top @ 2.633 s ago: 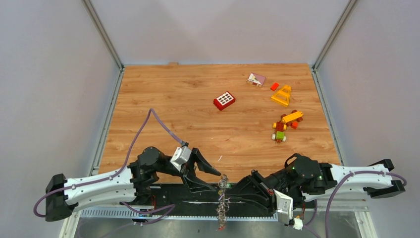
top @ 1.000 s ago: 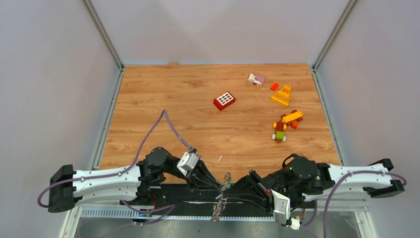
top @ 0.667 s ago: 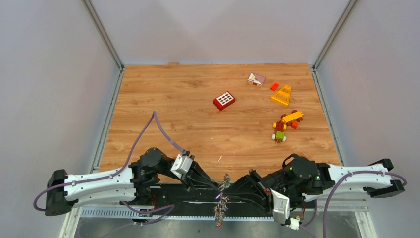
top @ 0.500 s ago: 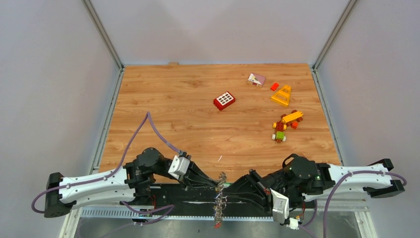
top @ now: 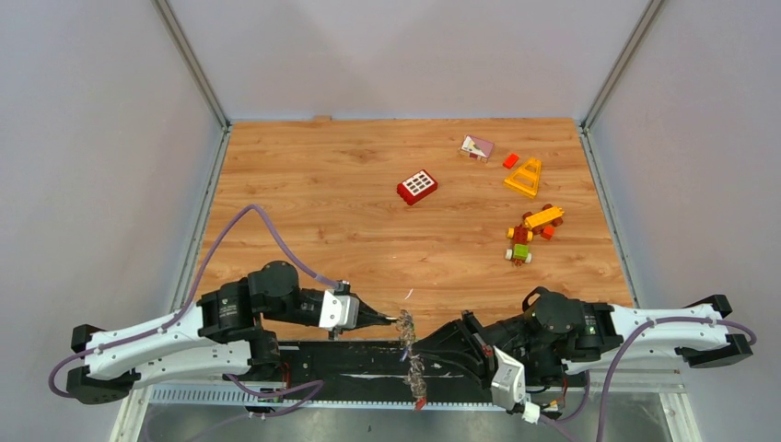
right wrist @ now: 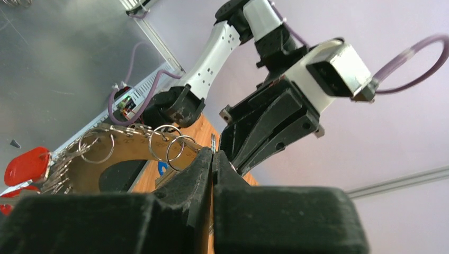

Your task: Remove the keys from the keyring

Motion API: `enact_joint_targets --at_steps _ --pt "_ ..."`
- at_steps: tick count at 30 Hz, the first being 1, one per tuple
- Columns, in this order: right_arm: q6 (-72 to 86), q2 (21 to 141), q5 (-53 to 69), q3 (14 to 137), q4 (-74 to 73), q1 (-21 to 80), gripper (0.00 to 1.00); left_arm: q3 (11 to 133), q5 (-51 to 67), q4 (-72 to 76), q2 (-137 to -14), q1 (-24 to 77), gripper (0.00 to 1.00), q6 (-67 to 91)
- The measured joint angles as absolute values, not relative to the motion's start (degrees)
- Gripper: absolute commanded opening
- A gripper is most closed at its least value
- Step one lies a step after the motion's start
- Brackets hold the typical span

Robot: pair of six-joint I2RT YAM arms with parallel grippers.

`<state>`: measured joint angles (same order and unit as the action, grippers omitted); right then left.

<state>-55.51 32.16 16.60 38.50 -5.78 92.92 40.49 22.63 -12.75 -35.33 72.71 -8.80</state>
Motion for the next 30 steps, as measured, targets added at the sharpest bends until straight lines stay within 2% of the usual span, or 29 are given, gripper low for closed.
enact_joint_targets --at_steps 13,23,25,30 --pt "-54.3 36.9 7.6 38.5 -8.2 92.7 0.01 53.7 10.9 -35.2 -39.0 72.9 0.00 -24.7" --pt "-52.8 41.3 3.0 39.1 -8.4 92.6 0.19 62.4 1.8 -47.6 -46.6 73.0 0.00 -35.2" --pt "-52.4 41.4 3.0 39.1 -8.4 92.6 0.25 63.4 -0.4 -49.5 -47.4 73.0 0.00 -36.8" --pt "-51.8 41.6 2.3 39.8 -8.9 92.6 0.29 65.6 -4.4 -52.4 -48.7 73.0 0.00 -39.9"
